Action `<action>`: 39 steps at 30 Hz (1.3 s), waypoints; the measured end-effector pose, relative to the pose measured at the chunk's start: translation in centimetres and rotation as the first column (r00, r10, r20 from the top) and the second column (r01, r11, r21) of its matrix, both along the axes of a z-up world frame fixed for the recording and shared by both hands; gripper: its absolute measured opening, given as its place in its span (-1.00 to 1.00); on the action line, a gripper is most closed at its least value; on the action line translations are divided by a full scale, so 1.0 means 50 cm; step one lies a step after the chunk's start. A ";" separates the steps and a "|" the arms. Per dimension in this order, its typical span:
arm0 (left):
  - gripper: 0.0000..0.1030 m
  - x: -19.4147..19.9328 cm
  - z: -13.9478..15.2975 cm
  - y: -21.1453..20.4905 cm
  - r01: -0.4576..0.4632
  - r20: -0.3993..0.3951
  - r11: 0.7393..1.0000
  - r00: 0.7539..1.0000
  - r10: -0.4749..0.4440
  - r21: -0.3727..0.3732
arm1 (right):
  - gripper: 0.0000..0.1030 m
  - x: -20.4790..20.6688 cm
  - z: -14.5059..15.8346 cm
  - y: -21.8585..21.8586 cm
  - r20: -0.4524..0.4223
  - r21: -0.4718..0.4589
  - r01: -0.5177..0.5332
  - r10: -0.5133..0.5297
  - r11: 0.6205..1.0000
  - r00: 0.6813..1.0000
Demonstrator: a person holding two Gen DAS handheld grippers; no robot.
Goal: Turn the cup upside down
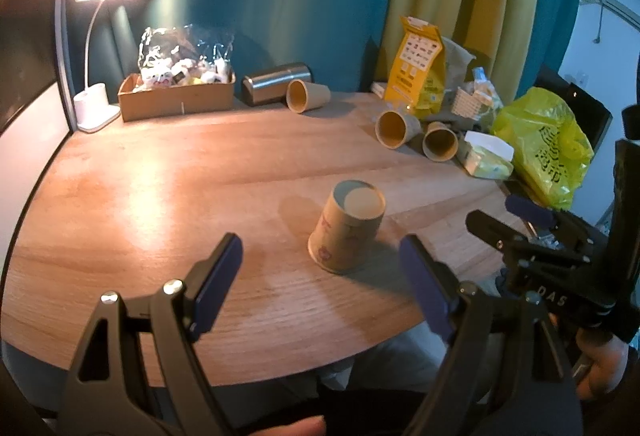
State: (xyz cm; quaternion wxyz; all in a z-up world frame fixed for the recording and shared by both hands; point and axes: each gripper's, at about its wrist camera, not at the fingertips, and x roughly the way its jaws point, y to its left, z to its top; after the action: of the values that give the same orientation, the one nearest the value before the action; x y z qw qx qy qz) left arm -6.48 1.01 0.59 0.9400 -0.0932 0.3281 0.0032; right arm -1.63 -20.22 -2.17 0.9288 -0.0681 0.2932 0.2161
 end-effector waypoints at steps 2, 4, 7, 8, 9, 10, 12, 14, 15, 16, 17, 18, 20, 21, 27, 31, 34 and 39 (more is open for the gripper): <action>0.59 0.000 0.000 0.000 0.000 0.002 1.000 1.000 0.000 0.002 | 0.48 0.002 -0.001 0.002 -0.002 0.000 0.000 0.000 1.000 1.000; 0.59 0.001 0.001 0.000 0.001 0.002 1.000 1.000 -0.001 0.004 | 0.48 0.002 -0.001 0.003 -0.002 0.000 -0.002 0.002 1.000 1.000; 0.59 0.002 0.002 0.002 0.001 0.006 1.000 1.000 -0.002 0.004 | 0.48 0.005 -0.003 0.003 -0.004 0.000 -0.001 0.001 1.000 1.000; 0.59 0.003 0.003 0.003 0.001 0.007 1.000 1.000 -0.001 0.004 | 0.48 0.006 -0.004 0.004 -0.007 0.000 -0.002 0.002 1.000 1.000; 0.59 0.003 0.003 0.004 0.001 0.008 1.000 1.000 -0.001 0.003 | 0.48 0.007 -0.004 0.003 -0.008 0.001 -0.002 0.002 1.000 1.000; 0.59 0.004 0.003 0.005 0.000 0.009 1.000 1.000 0.000 0.003 | 0.48 0.007 -0.004 0.004 -0.009 0.002 -0.004 0.004 1.000 1.000; 0.59 0.005 0.003 0.007 -0.002 0.010 1.000 1.000 0.002 0.003 | 0.48 0.009 -0.006 0.007 -0.012 0.000 -0.004 0.004 1.000 1.000; 0.59 0.004 0.003 0.008 -0.002 0.010 1.000 1.000 0.002 0.002 | 0.48 0.010 -0.008 0.008 -0.015 0.002 -0.005 0.005 1.000 1.000; 0.59 0.005 0.004 0.008 -0.003 0.010 1.000 1.000 0.003 0.002 | 0.48 0.011 -0.008 0.009 -0.017 0.003 -0.006 0.006 1.000 1.000; 0.59 0.005 0.004 0.009 -0.004 0.010 1.000 1.000 0.004 0.002 | 0.48 0.011 -0.009 0.010 -0.019 0.002 -0.007 0.007 1.000 1.000; 0.59 0.005 0.005 0.010 -0.005 0.011 1.000 1.000 0.005 0.001 | 0.48 0.011 -0.008 0.011 -0.019 0.002 -0.007 0.007 1.000 1.000; 0.59 0.006 0.005 0.011 -0.006 0.011 1.000 1.000 0.006 0.001 | 0.48 0.012 -0.008 0.013 -0.021 0.003 -0.008 0.008 1.000 1.000; 0.60 0.006 0.006 0.013 -0.010 0.012 1.000 1.000 0.010 0.001 | 0.48 0.013 -0.008 0.014 -0.023 0.003 -0.009 0.009 1.000 1.000; 0.60 0.006 0.006 0.015 -0.013 0.012 1.000 1.000 0.013 0.001 | 0.48 0.013 -0.008 0.014 -0.023 0.003 -0.009 0.009 1.000 1.000; 0.60 0.007 0.005 0.024 -0.029 0.009 1.000 1.000 0.029 -0.006 | 0.48 0.018 -0.008 0.023 -0.033 0.000 -0.019 0.019 1.000 0.999; 0.59 0.004 0.003 0.032 -0.044 0.009 0.999 0.999 0.044 -0.014 | 0.48 0.021 -0.005 0.032 -0.035 -0.011 -0.026 0.026 1.000 0.999; 0.60 0.003 0.003 0.040 -0.054 0.010 0.998 0.998 0.054 -0.017 | 0.48 0.025 -0.006 0.039 -0.037 -0.015 -0.028 0.027 1.000 0.999; 0.60 0.001 0.003 0.052 -0.067 0.011 0.998 0.998 0.067 -0.018 | 0.48 0.028 -0.005 0.056 -0.043 -0.018 -0.040 0.039 0.999 0.998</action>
State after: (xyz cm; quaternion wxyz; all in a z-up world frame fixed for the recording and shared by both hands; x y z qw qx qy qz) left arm -6.41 3.62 0.75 0.9404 -0.1121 0.3194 0.0312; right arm -0.25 -17.41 -2.43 0.9172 -0.0777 0.3137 0.2331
